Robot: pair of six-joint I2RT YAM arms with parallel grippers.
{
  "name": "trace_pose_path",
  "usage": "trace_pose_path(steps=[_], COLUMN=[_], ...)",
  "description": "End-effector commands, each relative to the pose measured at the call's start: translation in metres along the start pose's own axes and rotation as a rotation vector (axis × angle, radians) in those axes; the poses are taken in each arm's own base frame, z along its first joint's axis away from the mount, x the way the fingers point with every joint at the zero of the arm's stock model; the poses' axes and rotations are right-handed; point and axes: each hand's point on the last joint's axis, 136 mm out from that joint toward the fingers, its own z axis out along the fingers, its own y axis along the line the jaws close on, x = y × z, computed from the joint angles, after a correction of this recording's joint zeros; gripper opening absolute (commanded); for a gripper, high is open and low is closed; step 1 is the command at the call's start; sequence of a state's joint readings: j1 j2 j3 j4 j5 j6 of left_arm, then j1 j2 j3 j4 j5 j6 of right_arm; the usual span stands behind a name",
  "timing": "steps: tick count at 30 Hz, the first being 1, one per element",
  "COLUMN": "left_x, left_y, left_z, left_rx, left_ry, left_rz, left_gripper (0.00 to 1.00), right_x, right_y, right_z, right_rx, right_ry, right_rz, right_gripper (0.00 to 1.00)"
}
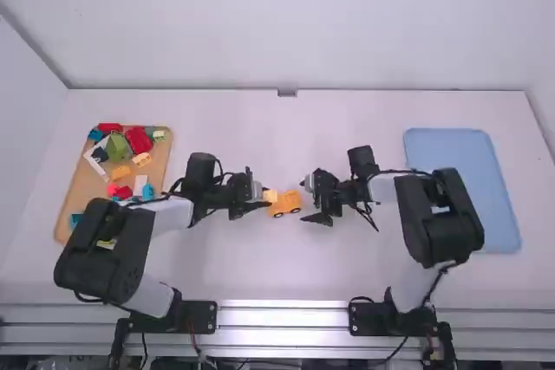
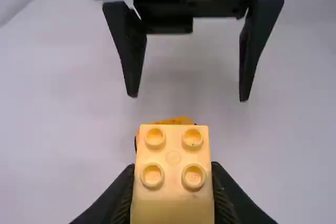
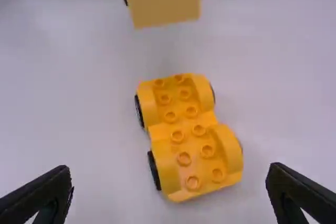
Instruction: Assemble lego blocks to make yellow taxi
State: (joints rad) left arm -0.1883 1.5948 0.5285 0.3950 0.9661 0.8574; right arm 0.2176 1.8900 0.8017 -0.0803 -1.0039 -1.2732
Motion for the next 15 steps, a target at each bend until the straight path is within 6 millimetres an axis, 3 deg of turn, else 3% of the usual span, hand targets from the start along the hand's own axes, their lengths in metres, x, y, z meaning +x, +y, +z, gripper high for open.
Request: trace_pose_path(steps=[1, 7, 15], left_x=[0.001, 0.001, 0.004], left_y=[-0.008, -0.009, -0.008], left_z=[0.001, 0.001, 0.003], left_rx=[0.008, 0.011, -0.001], left_ry=[-0.009, -0.011, 0.011], left_rz=[-0.102, -0.101, -0.095], left_gripper=[0.08, 0.11, 0.08], right_x=[-0.009, -0.005, 0.000], right_y=[-0.015, -0.029, -0.009], right_z=[0.003, 0.014, 0.037], right_rx=[-0.012, -0.055, -0.170], right_ry=[-0.049, -0.046, -0.065], right_rz=[-0.105, -0.115, -0.154], right_gripper=[0.98, 0.98, 0.98])
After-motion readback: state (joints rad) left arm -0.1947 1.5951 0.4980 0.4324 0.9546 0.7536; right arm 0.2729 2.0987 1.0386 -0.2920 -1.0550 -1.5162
